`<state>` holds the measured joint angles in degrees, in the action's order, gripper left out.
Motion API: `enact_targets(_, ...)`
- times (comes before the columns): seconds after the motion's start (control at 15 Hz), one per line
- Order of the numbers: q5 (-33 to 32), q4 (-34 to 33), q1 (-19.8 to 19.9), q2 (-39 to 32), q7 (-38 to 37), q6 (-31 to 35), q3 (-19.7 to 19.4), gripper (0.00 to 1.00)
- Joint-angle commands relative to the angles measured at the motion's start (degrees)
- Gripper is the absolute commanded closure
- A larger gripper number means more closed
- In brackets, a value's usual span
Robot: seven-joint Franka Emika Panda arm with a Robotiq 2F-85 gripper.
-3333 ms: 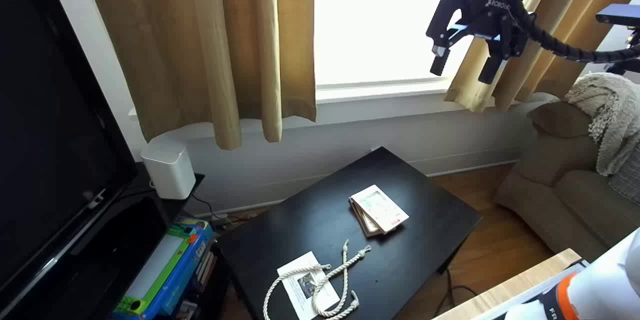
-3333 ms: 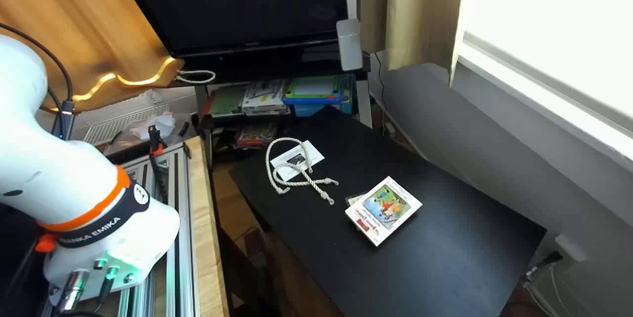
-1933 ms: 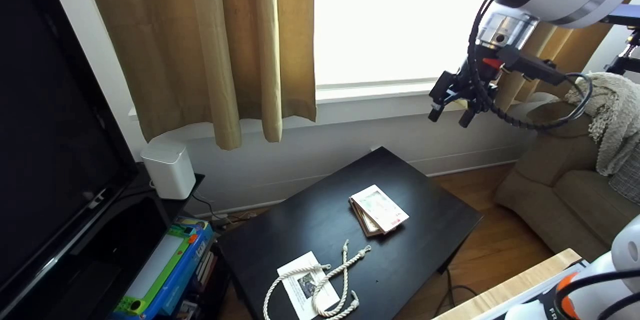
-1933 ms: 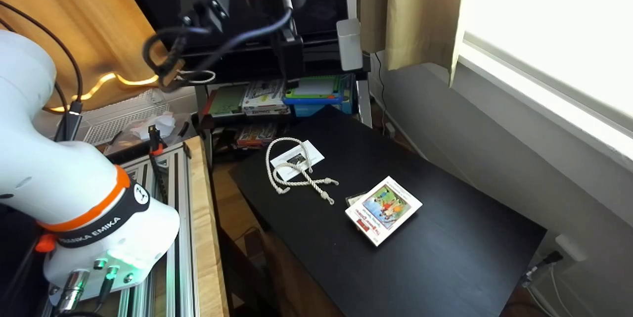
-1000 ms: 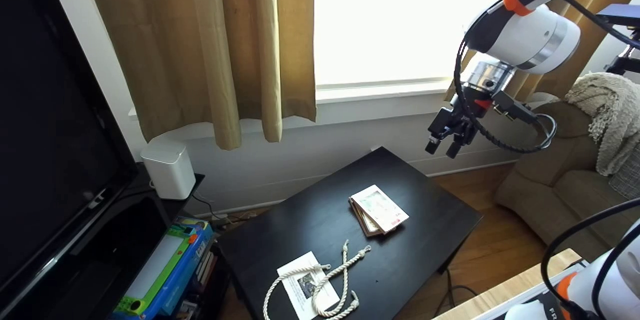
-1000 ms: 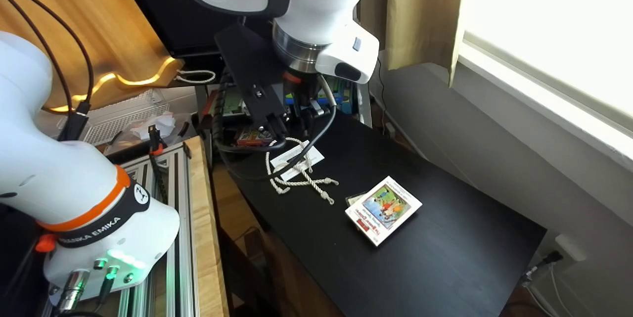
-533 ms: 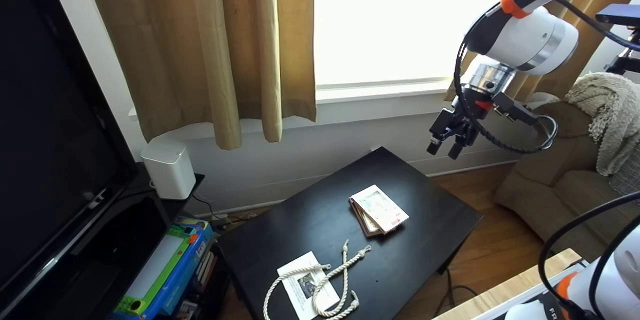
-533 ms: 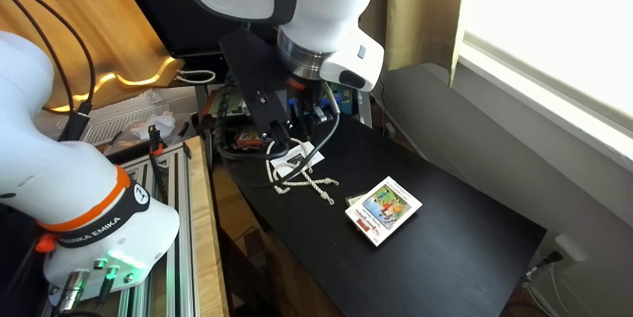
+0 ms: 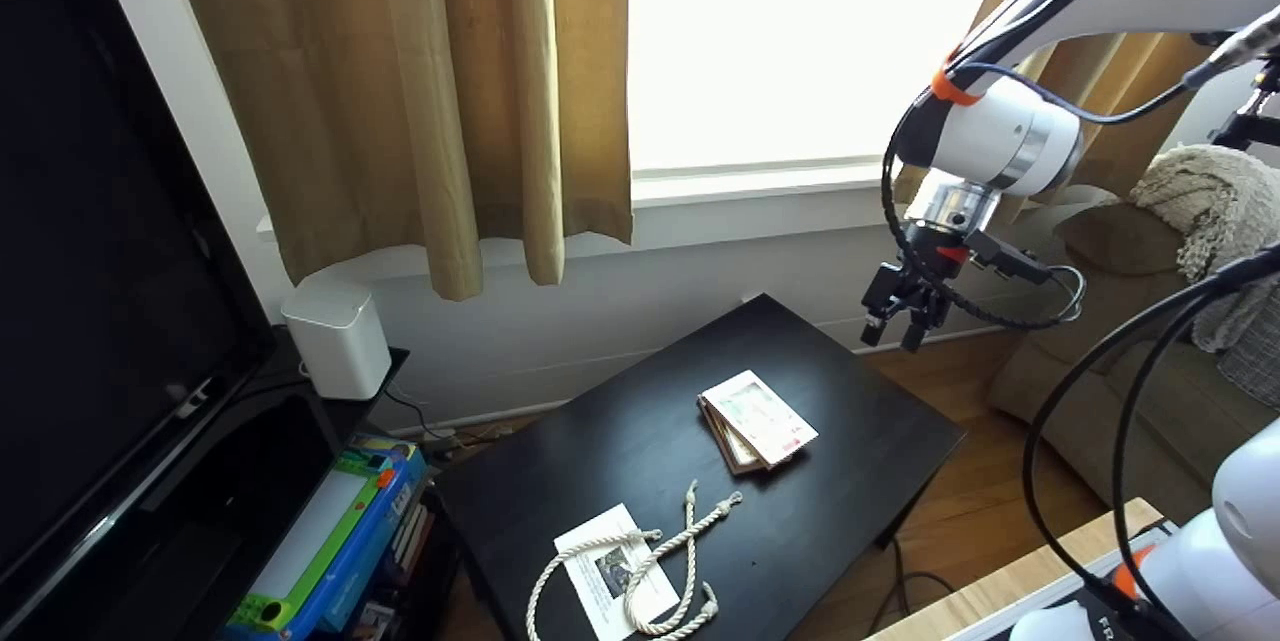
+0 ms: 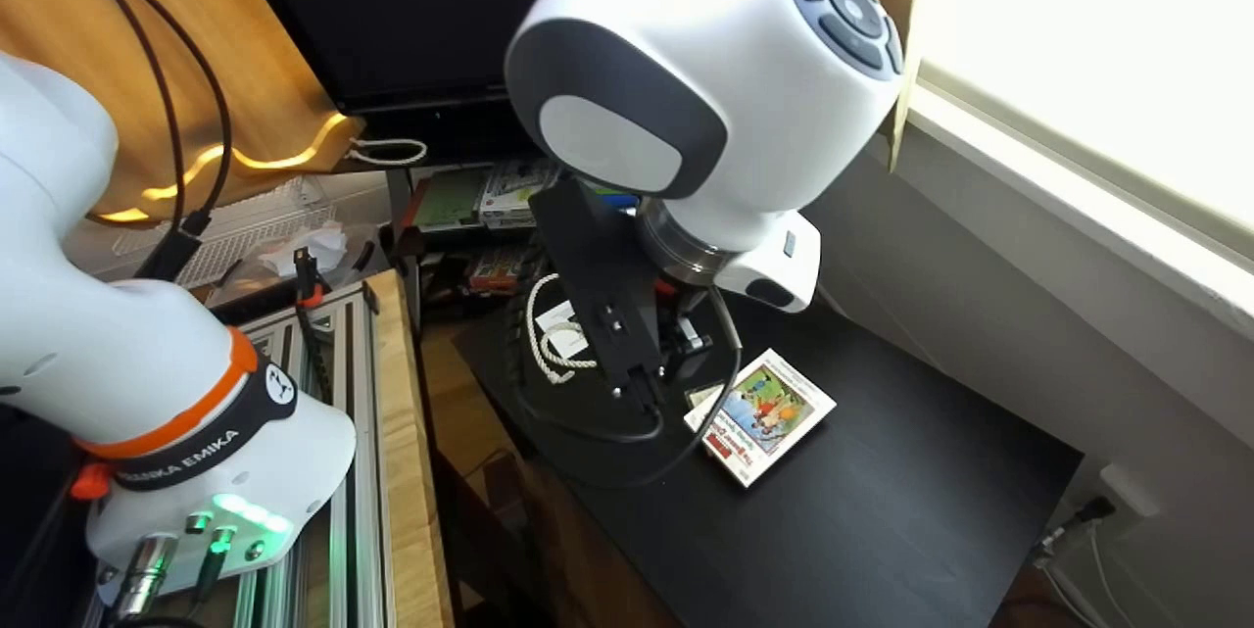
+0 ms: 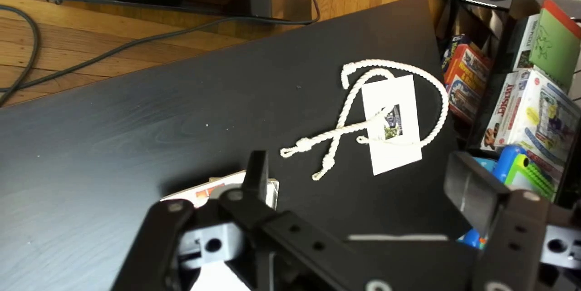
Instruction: Restack the top two books on the right
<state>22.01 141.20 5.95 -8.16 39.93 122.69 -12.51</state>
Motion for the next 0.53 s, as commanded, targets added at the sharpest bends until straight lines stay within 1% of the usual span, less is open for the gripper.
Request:
enact_targets(0.0, 2.6, -6.5, 3.7, -10.8, 6.8, 2.0, 4.0, 0.0)
enact_targets(0.13, 2.3, -9.5, 5.6, -15.1, 10.3, 3.8, 6.3, 0.0)
enact_targets(0.47, 6.8, -16.5, 11.5, -25.2, 20.5, 9.5, 12.7, 0.0)
